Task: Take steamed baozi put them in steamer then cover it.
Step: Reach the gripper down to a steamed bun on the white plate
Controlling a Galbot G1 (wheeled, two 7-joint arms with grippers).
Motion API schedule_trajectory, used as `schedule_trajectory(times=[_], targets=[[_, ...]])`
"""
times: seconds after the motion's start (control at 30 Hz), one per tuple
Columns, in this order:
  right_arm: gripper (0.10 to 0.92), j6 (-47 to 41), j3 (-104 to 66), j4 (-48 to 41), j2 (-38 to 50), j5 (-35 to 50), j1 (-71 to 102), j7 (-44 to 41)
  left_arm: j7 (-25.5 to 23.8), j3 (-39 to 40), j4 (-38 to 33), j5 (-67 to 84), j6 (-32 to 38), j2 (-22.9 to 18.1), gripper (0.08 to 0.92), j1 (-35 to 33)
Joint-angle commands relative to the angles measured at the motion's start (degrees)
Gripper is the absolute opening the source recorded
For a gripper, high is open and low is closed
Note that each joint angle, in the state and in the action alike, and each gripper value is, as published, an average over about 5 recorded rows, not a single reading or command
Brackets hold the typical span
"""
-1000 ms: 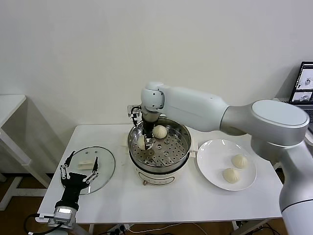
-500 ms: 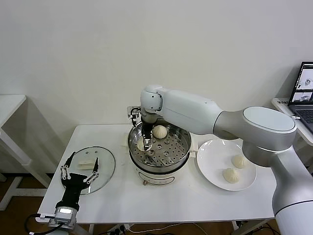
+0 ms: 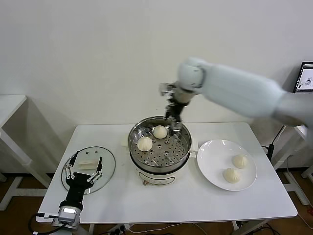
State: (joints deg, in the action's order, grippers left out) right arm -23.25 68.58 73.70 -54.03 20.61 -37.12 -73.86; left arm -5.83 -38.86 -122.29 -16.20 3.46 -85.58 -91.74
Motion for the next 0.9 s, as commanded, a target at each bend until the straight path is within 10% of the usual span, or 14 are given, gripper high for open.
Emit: schedule_trajectory(times=[0.03,0.9], targets=[[0.823,9.83,-0.64,9.43,21.1,-6.07,1.14,-6.11,0.12,0.37,-0.34,-0.27,-0.05,-0.04,0.823,-0.27],[0.823,15.17,-30.84,-3.68,19.26,-31.23,44.18,1.73,0.4,0.39,0.18,-0.75,0.1,-0.45,0.823,-0.68]])
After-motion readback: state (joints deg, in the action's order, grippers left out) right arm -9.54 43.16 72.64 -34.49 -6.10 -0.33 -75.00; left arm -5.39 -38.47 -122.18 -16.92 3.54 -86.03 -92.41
